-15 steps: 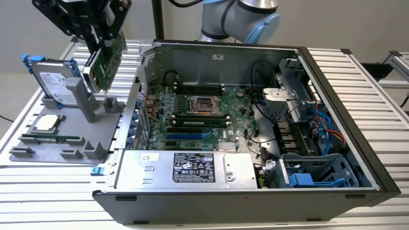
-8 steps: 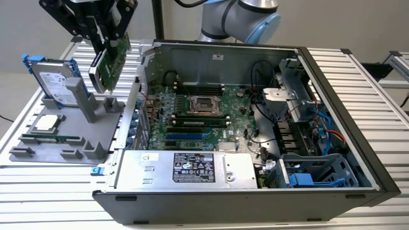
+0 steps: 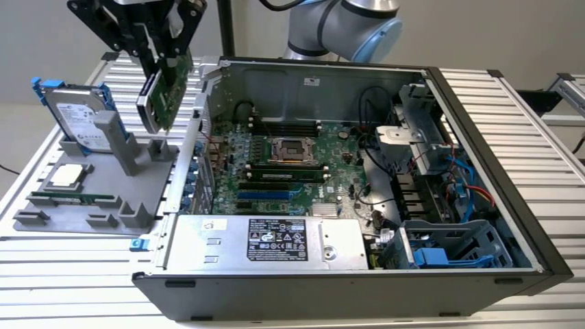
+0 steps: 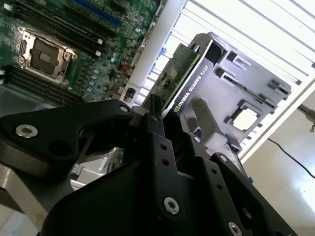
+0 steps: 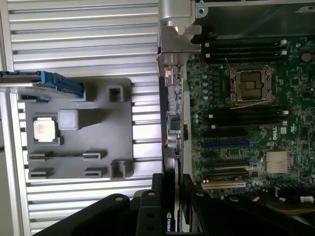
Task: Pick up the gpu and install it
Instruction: 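Pick up the gpu and move the gpu toward the slot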
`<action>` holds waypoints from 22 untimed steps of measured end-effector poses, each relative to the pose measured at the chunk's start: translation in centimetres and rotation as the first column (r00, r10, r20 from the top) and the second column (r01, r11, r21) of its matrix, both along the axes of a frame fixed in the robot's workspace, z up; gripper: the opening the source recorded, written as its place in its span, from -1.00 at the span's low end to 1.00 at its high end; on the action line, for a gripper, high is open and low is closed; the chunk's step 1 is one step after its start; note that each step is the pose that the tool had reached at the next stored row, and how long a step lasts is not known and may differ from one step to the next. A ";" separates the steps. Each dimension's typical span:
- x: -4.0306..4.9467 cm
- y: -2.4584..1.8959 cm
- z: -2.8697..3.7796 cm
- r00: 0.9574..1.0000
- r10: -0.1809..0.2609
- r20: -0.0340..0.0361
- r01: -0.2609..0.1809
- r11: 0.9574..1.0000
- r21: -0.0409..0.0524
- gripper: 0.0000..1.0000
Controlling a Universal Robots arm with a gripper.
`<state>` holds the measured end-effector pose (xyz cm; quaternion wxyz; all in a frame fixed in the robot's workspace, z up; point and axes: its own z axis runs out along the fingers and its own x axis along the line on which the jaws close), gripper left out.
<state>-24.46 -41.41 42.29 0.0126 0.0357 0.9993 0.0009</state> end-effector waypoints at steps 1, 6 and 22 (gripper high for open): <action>0.13 0.00 0.00 1.000 0.000 0.000 0.000 1.000 0.000 -1.00; 0.76 0.00 0.00 1.000 0.000 0.000 0.000 1.000 0.000 -1.00; 2.97 0.00 0.00 1.000 0.000 0.000 0.000 1.000 0.000 -1.00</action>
